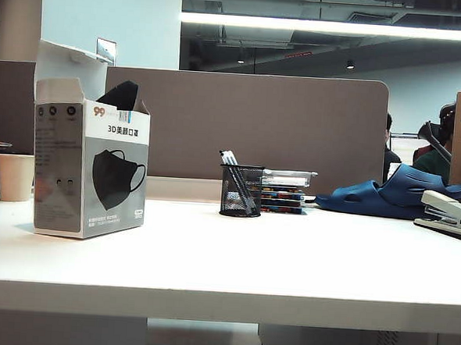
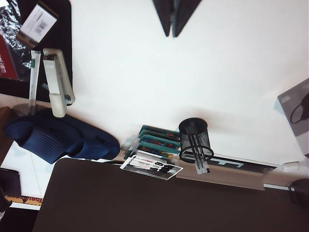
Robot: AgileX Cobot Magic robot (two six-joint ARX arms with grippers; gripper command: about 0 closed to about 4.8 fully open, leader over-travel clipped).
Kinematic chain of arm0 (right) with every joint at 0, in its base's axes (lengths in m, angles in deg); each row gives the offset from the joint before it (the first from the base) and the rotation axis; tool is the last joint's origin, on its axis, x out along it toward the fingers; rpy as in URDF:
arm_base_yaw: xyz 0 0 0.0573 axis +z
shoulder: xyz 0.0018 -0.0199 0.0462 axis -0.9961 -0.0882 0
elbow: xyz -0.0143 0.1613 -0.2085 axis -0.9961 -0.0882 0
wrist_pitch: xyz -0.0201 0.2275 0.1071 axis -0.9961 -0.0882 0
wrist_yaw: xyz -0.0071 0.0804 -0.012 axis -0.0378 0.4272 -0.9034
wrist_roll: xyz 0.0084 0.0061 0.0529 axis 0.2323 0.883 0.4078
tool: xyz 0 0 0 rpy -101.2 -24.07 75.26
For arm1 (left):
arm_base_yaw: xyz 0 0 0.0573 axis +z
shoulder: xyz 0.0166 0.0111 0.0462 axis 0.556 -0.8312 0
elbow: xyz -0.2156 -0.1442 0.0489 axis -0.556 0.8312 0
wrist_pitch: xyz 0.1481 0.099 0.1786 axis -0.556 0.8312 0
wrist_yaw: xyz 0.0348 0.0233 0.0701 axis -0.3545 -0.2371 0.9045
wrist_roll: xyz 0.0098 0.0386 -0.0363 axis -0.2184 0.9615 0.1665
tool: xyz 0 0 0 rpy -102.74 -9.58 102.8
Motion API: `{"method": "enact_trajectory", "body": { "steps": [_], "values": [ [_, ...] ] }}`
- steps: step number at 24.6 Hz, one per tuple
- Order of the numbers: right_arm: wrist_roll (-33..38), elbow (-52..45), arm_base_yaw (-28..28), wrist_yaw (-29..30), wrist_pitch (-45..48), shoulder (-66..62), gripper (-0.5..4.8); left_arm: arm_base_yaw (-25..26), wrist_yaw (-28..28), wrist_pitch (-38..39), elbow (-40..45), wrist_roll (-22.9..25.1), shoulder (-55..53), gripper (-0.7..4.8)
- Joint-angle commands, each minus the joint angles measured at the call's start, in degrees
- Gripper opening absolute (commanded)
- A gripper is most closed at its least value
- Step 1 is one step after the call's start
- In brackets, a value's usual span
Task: Put the mask into the mask box.
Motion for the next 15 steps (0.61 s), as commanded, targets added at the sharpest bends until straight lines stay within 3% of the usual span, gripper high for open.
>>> {"method": "enact_trajectory", "body": {
  "steps": [1,7,15],
  "values": [
    [0.9,-2.4,0.0,0.3,0.7,2.7,-0.05,-0.1,0.1,0.5,2.0,0.0,3.7,-0.06],
    [3.1,-8.1,0.2,0.4,0.9,9.0,-0.05,-0.1,0.1,4.0,4.7,0.0,7.2,-0.06],
    [3.7,-16.6,0.2,0.2,5.5,17.5,-0.05,-0.1,0.3,-3.2,10.9,-1.7,7.2,-0.06]
  ]
}}
